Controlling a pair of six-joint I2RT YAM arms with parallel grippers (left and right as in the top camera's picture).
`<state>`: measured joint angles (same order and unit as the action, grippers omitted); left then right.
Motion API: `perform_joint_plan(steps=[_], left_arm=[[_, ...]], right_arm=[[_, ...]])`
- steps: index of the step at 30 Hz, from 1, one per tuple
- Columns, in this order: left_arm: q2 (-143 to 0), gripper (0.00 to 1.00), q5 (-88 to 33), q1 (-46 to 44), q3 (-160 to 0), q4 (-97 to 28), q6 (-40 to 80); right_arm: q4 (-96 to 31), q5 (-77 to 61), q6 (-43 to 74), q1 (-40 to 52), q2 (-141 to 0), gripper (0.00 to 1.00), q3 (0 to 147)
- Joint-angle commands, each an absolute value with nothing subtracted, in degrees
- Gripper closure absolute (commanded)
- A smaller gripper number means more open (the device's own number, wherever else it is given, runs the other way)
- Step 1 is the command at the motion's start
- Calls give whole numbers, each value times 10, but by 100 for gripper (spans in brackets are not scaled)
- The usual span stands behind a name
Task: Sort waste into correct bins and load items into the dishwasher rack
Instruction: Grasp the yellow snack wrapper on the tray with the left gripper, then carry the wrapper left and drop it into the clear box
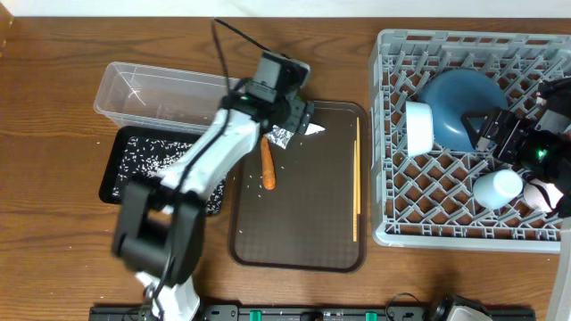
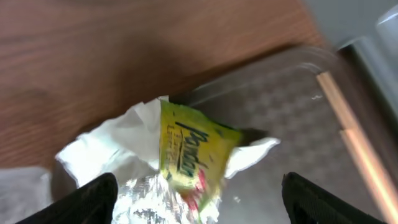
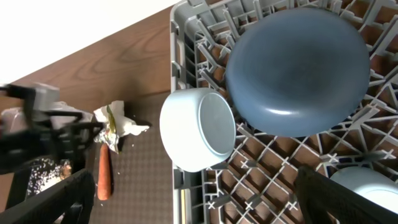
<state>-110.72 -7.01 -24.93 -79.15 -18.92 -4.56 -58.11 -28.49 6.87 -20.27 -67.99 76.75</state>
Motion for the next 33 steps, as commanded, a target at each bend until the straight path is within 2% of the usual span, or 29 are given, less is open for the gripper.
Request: perform_joint_plan(steps=[1,3,7,12,16,17,20,28,33], left_arm=[[-1150,19,-28,-263,-786,-178,-75],[-1167,24,-16,-273,-786,-178,-75],[-1178,49,48,-294,-786,-179,-74],[-1158,62,95,-306,-787,-184,-71],[-1120,78,95,-307,-787,-208,-49],[-1109,85,95,-307,-787,-216,-49],[-1074,93,95,-307,-787,-245,-49],[-1007,94,107,-301,-787,-311,-49],[-987,94,110,-247,-787,-319,-48]], right_arm=[[-583,-281,59,-198,-689,4,771],[-587,-281,59,-198,-693,4,771],[-599,-280,59,-198,-706,4,771],[-603,-272,57,-198,-724,4,770],[-605,-272,57,-198,-735,5,770],[-605,-272,57,-198,-735,5,770],[-605,-272,57,-198,-735,5,770],[-605,-272,57,-198,-735,5,770],[-609,-272,57,-198,-735,5,770]])
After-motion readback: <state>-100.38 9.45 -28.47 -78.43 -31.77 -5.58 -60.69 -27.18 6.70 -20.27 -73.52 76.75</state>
